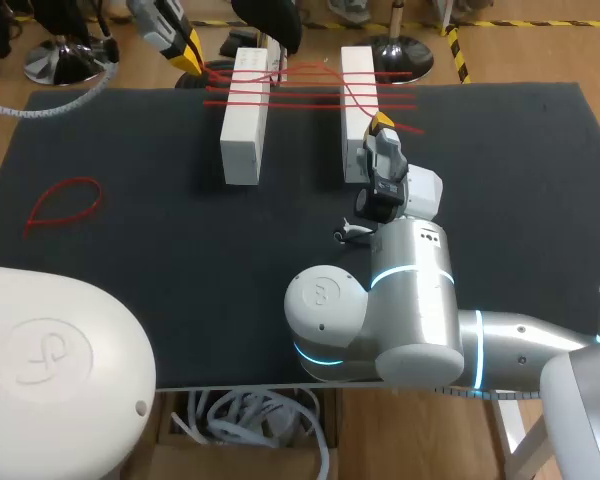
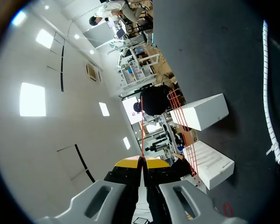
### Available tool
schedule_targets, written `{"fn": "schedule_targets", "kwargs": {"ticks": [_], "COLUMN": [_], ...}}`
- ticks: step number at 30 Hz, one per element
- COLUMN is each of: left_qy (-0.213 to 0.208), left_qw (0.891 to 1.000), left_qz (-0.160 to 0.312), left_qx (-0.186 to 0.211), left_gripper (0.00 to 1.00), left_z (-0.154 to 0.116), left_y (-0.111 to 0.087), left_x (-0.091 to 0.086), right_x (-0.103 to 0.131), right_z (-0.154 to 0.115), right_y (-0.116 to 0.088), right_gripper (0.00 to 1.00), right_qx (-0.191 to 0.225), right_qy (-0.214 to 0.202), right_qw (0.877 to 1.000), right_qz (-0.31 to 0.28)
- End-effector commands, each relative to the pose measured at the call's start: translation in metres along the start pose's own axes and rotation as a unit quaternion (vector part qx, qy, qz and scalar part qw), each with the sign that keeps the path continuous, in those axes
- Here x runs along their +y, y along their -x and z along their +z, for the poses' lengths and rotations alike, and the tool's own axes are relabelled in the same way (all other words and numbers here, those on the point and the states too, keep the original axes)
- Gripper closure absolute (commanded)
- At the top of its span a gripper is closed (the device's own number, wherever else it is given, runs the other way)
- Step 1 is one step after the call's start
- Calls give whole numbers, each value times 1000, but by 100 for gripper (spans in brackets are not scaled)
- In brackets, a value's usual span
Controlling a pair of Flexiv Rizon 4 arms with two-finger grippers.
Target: Grab the tape and strap the tape.
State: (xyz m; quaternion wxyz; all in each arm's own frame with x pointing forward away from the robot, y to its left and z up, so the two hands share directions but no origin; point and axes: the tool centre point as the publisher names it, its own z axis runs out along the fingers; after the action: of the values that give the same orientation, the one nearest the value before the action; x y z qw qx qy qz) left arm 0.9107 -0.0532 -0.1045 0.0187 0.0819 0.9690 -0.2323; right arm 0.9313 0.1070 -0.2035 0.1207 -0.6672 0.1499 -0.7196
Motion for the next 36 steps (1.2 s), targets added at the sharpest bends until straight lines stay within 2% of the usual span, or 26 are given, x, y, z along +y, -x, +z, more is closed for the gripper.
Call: {"fn": "schedule_targets", "kwargs": {"ticks": [1,10,22,27,36], "left_qy": [0,7,22,12,12], "left_qw": [1000,1000,1000,1000,1000], "left_qz": [1,2,-4,3,3], "left_qx": [3,13,3,20,20], "left_gripper": [100,100,100,100,100], "left_z": [1,3,-5,0,0], "left_y": [-6,-3,0,-1,-1], "left_x": [-4,-12,-15,-18,-18], "right_x": [0,0,0,0,0], "right_z": [0,0,0,0,0], "right_y": [-2,-2,-2,-2,-2], "right_gripper": [100,100,100,100,100], "right_qx": [-3,-3,-3,-3,-3], "right_qy": [1,1,1,1,1], "right_qw": [1000,1000,1000,1000,1000], "right_qz": [-1,-1,-1,-1,-1]}}
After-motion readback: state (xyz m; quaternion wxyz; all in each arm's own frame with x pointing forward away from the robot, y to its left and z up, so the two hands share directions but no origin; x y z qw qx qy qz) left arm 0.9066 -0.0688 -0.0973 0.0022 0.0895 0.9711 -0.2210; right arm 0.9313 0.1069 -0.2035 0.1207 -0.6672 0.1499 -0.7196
